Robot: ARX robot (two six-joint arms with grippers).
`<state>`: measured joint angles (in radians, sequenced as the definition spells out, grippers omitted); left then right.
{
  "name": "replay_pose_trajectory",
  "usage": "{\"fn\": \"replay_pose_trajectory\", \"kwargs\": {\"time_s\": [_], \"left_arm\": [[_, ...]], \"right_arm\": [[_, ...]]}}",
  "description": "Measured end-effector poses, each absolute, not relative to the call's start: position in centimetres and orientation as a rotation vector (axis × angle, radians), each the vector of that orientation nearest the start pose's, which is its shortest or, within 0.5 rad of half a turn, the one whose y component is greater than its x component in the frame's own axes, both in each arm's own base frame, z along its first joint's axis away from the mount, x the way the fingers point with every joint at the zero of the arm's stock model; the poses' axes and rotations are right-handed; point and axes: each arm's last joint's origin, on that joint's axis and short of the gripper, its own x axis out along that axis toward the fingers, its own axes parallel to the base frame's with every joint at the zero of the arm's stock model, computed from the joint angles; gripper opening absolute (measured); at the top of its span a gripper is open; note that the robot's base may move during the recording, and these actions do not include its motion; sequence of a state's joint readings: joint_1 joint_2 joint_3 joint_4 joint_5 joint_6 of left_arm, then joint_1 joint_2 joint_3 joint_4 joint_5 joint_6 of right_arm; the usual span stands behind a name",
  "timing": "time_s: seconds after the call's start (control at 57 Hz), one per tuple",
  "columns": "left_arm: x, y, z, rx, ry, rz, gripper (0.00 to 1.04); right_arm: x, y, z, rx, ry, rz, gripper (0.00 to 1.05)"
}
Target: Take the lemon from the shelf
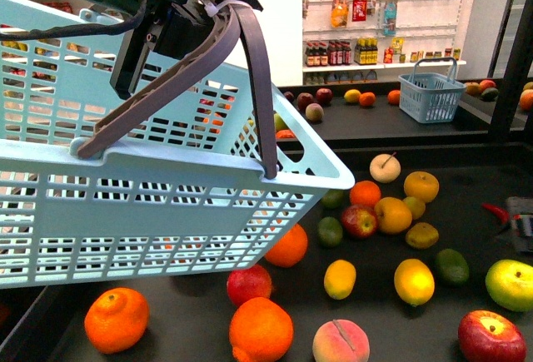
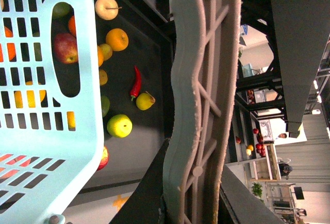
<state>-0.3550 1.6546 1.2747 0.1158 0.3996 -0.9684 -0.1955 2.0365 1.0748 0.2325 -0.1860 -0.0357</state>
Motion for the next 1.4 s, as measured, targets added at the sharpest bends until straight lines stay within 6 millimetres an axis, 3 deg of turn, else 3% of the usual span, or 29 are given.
{"fn": "replay_pose_trajectory", "kwargs": {"time_s": [0.088,0.228,0.369,0.579,1.246,1.404], "left_arm": [[35.5,-14.4,30.7,-0.921,0.611,-0.558,0.13],[35.5,-14.4,30.7,-0.921,0.611,-0.559,0.13],[35.5,-14.4,30.7,-0.921,0.61,-0.558,0.13],[35.5,-14.4,30.7,-0.921,0.611,-0.558,0.12],[35.5,-14.4,30.7,-0.922,0.611,-0.557,0.12],[35.5,-14.4,30.7,-0.922,0.61,-0.557,0.11]], "right_arm": [[42.4,-6.4,9.5,0.098,0.748,0.002,0.97],[45.7,-4.8,6.7,0.092,0.812,-0.021,0.97],[48.2,-3.4,3.8,0.101,0.862,-0.038,0.97],[50.9,-3.1,1.5,0.111,0.887,-0.085,0.97],[55.7,-2.1,-3.6,0.142,0.935,-0.102,0.97],[55.9,-2.0,-4.7,0.14,0.948,-0.109,0.96]]}}
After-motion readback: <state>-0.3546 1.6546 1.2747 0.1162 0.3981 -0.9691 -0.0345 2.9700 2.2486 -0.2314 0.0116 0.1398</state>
